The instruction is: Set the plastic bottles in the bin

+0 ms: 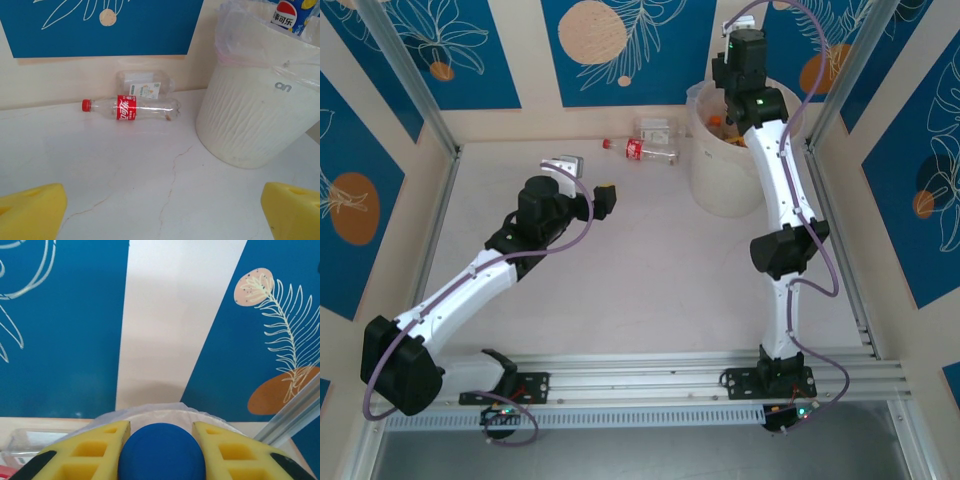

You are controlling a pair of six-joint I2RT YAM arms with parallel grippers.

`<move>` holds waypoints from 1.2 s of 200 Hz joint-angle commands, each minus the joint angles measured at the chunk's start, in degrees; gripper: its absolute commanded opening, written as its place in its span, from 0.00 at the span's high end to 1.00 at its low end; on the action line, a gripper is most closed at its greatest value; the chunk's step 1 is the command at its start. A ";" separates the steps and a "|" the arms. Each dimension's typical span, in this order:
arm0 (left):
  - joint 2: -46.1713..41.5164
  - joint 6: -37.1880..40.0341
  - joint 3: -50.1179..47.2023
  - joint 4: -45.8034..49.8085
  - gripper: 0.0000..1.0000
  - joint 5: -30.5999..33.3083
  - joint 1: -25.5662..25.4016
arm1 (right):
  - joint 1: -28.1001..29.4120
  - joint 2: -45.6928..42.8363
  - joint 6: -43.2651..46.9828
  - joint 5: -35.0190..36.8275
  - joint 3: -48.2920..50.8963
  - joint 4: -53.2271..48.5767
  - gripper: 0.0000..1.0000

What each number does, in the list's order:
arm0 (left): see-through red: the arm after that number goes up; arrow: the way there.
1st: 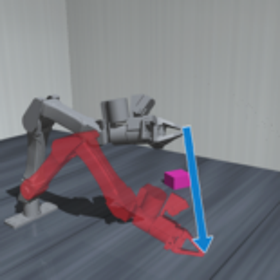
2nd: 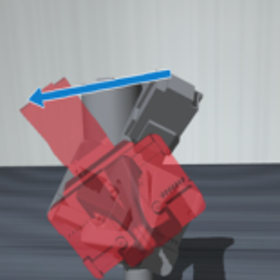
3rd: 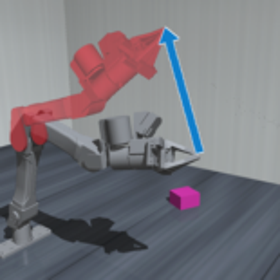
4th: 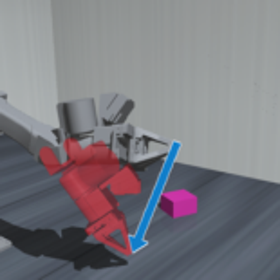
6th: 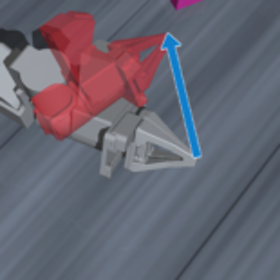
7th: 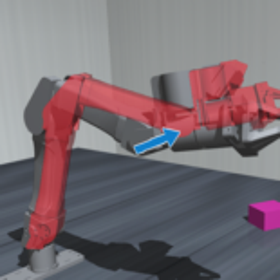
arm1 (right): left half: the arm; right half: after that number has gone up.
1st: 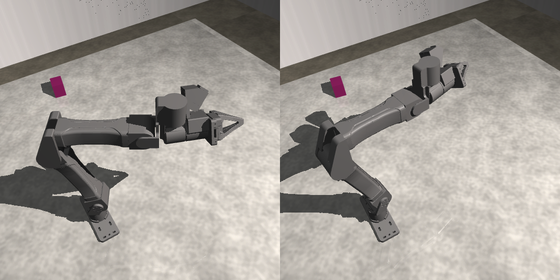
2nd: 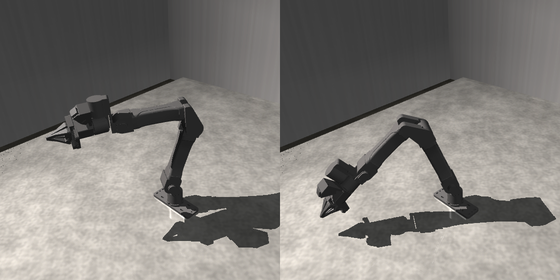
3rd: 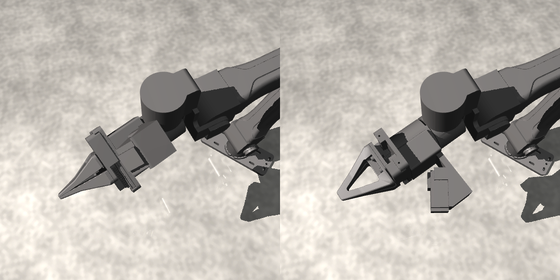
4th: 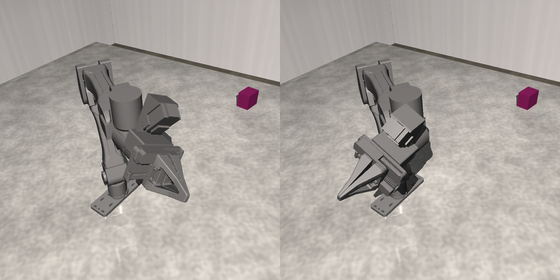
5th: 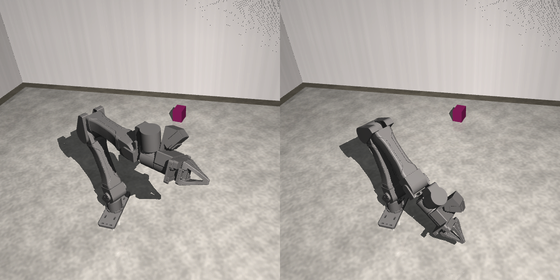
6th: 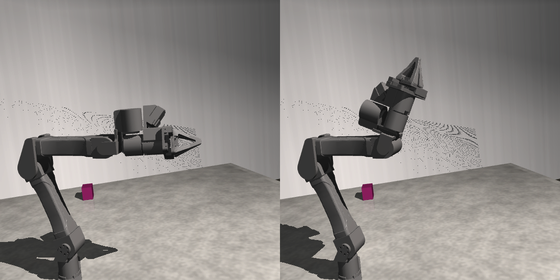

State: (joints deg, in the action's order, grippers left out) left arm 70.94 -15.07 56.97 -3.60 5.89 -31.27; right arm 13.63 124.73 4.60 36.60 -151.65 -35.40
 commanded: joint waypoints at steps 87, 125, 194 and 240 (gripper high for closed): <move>-0.50 -1.13 0.69 -1.60 0.00 -0.53 0.42 | -6.67 5.42 -15.78 -15.02 1.38 -22.92 0.91; -0.01 -1.26 1.02 -1.42 0.00 -0.97 0.40 | -9.40 10.03 -20.09 -19.44 1.28 -26.14 0.93; -0.14 -0.66 0.77 -1.08 0.00 -0.66 0.42 | -13.99 11.37 -26.78 -31.82 0.63 -22.99 0.80; -0.28 -0.59 0.64 -1.03 0.00 -0.57 0.37 | -13.65 9.84 -26.47 -34.03 -2.83 -22.77 0.56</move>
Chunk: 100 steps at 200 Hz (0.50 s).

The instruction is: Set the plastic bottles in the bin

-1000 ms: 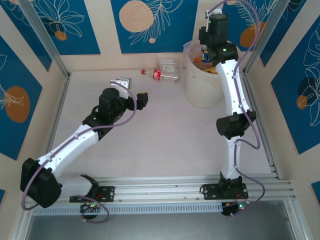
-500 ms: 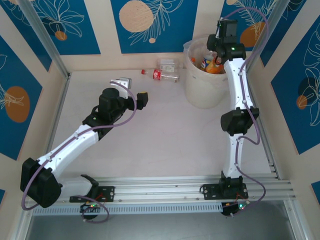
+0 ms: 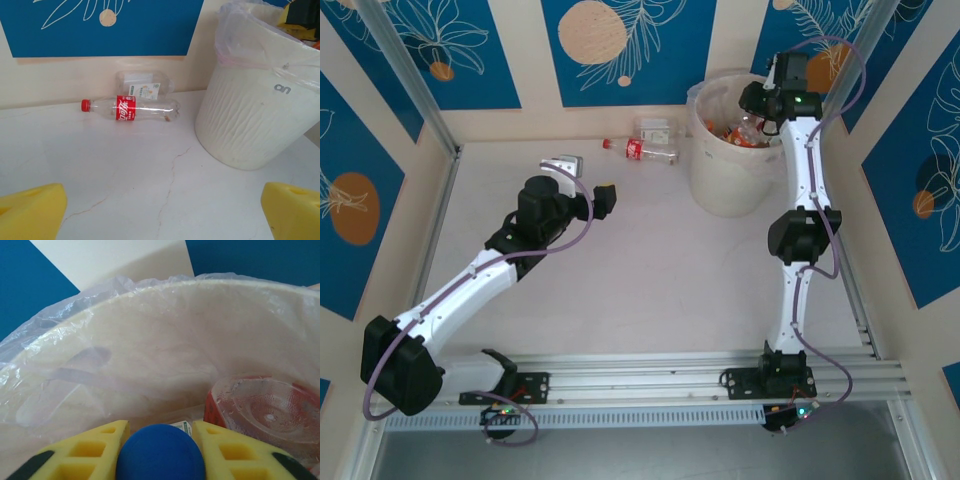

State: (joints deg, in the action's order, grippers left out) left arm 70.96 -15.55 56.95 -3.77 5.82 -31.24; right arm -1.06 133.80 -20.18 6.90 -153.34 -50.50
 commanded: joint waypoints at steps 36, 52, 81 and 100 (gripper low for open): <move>-0.64 -0.26 1.08 0.02 0.00 0.80 0.48 | 1.35 -4.41 0.00 -2.48 -2.06 -7.05 0.37; -0.39 -0.68 1.46 0.42 0.00 1.32 0.48 | 1.54 -6.98 0.98 -0.87 -1.54 -7.31 0.30; 1.13 -2.20 3.39 2.36 0.00 2.85 0.75 | 2.14 -12.51 2.87 2.33 2.53 -6.21 0.23; 3.46 -3.71 5.79 4.92 0.00 4.34 1.14 | 2.70 -16.27 3.86 4.17 5.24 -5.00 0.21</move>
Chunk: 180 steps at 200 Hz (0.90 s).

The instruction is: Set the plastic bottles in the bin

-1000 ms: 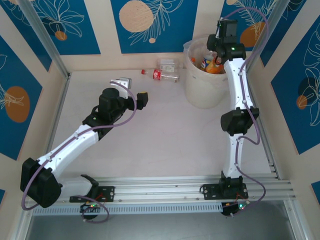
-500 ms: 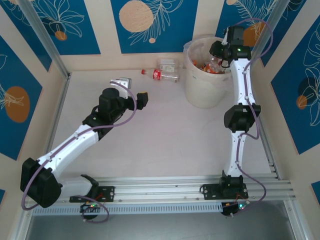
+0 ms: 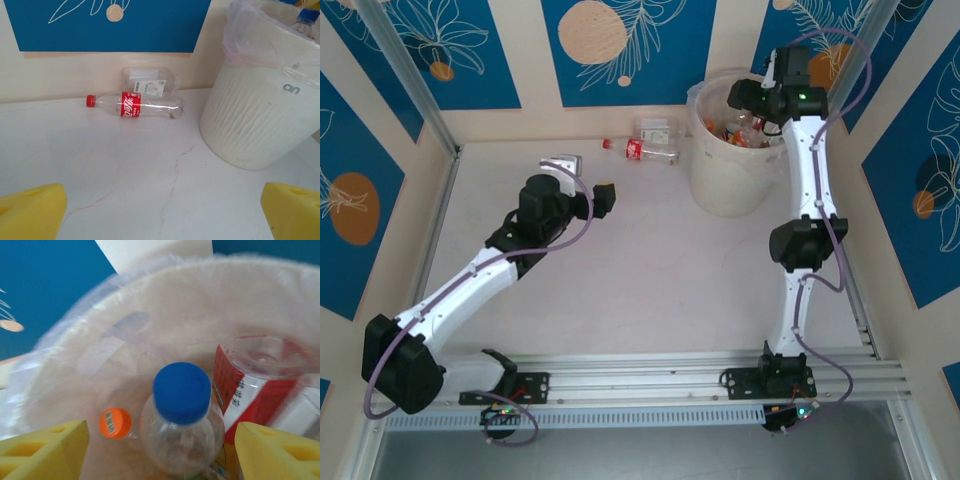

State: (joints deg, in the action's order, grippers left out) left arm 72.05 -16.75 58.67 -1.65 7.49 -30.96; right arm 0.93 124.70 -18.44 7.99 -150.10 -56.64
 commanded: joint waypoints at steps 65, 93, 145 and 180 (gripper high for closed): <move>17.83 -14.38 18.48 11.44 0.00 4.12 3.15 | 7.17 -19.14 5.32 6.59 14.08 4.95 0.13; 28.44 -21.02 29.02 18.01 0.00 3.89 4.02 | 10.43 -22.61 5.47 6.78 19.42 6.78 0.01; 34.53 -32.57 29.61 18.04 0.00 4.58 6.41 | 20.23 -20.28 11.40 8.86 21.76 5.86 0.01; 31.91 -35.62 23.45 17.24 0.00 5.03 8.92 | 26.39 -14.34 15.52 11.93 19.84 6.10 0.00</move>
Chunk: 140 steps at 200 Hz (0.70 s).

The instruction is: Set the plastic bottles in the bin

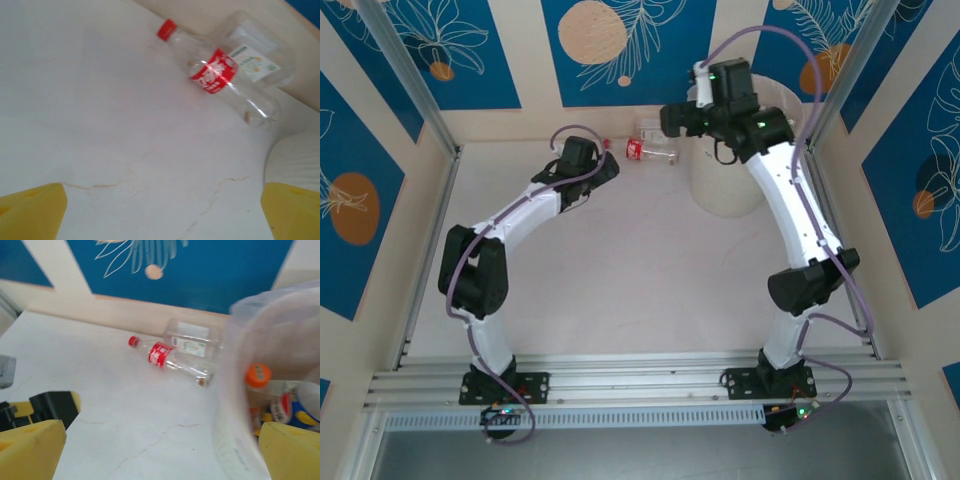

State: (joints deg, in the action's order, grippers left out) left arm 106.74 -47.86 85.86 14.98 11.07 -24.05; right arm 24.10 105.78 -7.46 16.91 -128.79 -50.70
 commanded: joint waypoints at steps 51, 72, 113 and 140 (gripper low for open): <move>-10.34 -4.97 -13.61 -0.73 0.00 3.84 4.01 | 6.97 20.22 8.60 4.86 -14.68 -3.03 0.00; -13.37 -4.71 -16.81 -1.04 0.00 4.39 4.51 | 6.97 27.18 10.07 6.16 -20.12 -3.04 0.01; -18.79 -2.45 -21.33 -1.10 0.00 4.64 4.70 | 5.97 35.40 13.54 7.66 -21.59 4.05 0.01; -22.47 -0.63 -24.08 -1.31 0.00 5.43 4.77 | 5.24 40.32 15.17 8.69 -21.89 9.46 0.01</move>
State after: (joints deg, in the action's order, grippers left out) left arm 87.74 -50.87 63.96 14.15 14.52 -19.99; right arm 30.22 142.67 4.67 23.49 -148.53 -47.31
